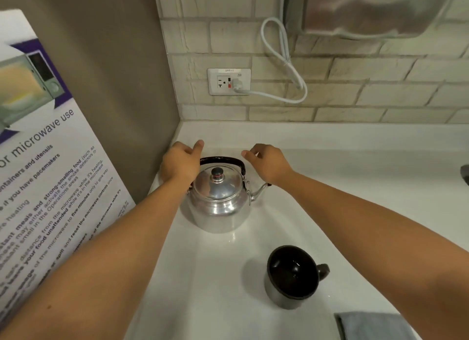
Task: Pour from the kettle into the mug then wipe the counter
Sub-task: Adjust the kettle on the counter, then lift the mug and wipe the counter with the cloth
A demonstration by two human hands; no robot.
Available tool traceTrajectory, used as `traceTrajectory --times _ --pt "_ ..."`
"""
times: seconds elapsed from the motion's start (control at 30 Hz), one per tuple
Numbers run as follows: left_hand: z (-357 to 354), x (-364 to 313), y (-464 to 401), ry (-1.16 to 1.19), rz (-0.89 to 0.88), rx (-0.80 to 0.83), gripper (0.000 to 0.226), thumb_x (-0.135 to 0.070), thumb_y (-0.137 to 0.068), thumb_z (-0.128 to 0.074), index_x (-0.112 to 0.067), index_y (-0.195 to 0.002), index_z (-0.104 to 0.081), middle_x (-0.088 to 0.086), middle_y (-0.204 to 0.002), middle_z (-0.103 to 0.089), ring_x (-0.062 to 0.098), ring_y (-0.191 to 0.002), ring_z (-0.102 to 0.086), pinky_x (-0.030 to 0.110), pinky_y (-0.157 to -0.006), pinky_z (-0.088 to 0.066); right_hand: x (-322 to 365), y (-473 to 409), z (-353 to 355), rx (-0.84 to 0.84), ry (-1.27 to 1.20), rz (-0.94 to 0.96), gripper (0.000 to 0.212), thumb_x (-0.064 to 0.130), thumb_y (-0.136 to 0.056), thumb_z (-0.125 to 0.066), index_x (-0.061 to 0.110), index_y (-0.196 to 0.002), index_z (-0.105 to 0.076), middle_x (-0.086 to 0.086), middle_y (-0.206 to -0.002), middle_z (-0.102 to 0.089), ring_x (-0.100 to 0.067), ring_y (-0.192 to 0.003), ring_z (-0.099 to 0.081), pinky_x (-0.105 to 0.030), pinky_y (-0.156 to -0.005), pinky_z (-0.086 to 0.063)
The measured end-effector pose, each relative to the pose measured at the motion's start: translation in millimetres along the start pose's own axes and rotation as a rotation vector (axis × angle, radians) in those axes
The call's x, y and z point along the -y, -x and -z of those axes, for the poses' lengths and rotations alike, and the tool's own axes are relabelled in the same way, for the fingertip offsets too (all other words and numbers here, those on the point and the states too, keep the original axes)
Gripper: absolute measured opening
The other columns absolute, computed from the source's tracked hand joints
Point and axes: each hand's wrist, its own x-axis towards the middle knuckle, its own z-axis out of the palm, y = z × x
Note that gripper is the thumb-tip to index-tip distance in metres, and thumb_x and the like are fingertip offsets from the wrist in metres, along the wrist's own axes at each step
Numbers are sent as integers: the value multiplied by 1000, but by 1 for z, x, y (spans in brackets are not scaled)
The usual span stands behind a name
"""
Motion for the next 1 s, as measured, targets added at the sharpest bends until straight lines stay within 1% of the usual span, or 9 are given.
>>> traceTrajectory --times 0.2,0.37,0.47,0.57,0.63,0.67,0.77,0.87,1.0 --pt "37 -33 74 351 -255 -96 33 -44 -91 -64 -23 -67 -56 -12 -62 -55 -3 -55 -51 10 -53 -36 12 73 44 -128 -87 160 23 35 -92 -57 15 -82 -62 5 -52 -45 -3 -43 -40 -13 -45 -35" --pt "42 -22 175 472 -463 319 32 -52 -84 -69 -20 -86 -67 -13 -79 -62 0 -71 -53 11 -66 -39 -29 171 70 -258 -71 57 15 29 -94 -55 18 -92 -66 6 -77 -64 -2 -66 -54 -5 -58 -40" --pt "35 -3 217 398 -412 627 71 -66 -65 -71 -26 -122 -57 -8 -118 -60 0 -102 -54 10 -80 -40 -66 241 66 -272 16 -87 16 14 -95 -50 17 -97 -66 2 -92 -65 -5 -81 -58 -8 -69 -41" --pt "21 11 241 300 -336 813 118 -74 -47 -79 -33 -146 -30 -15 -143 -37 3 -126 -36 24 -102 -32 -100 314 51 -175 190 -197 24 6 -94 -46 14 -105 -66 -7 -107 -66 -25 -99 -58 -31 -84 -45" --pt "11 14 252 281 -332 824 128 -69 -43 -85 -32 -148 -24 -14 -146 -36 5 -130 -34 27 -105 -31 -114 357 39 -96 360 -197 32 17 -98 -43 19 -126 -58 -2 -134 -57 -25 -125 -48 -33 -100 -38" --pt "6 14 256 286 -332 802 125 -65 -43 -88 -31 -146 -27 -15 -142 -42 4 -127 -40 24 -103 -34 -118 374 33 -37 435 -177 41 27 -101 -36 26 -141 -44 5 -151 -39 -20 -140 -32 -35 -111 -28" --pt "-6 15 264 319 -330 678 93 -52 -48 -92 -34 -125 -43 -25 -114 -56 -9 -105 -54 1 -76 -40 -128 391 25 114 504 -190 52 50 -96 -7 46 -146 8 22 -154 14 -11 -145 21 -38 -119 12" --pt "-10 15 266 340 -325 599 79 -43 -53 -93 -33 -117 -48 -24 -107 -59 -22 -96 -51 -2 -69 -39 -139 362 28 157 602 -187 52 50 -97 -4 44 -140 24 14 -153 26 -26 -143 27 -45 -114 16" --pt "-7 6 258 371 -296 488 76 -40 -54 -93 -34 -115 -48 -25 -105 -59 -22 -93 -52 -2 -68 -39 -152 292 28 190 709 -173 60 45 -100 -11 23 -149 15 -6 -160 17 -36 -144 22 -48 -117 13"
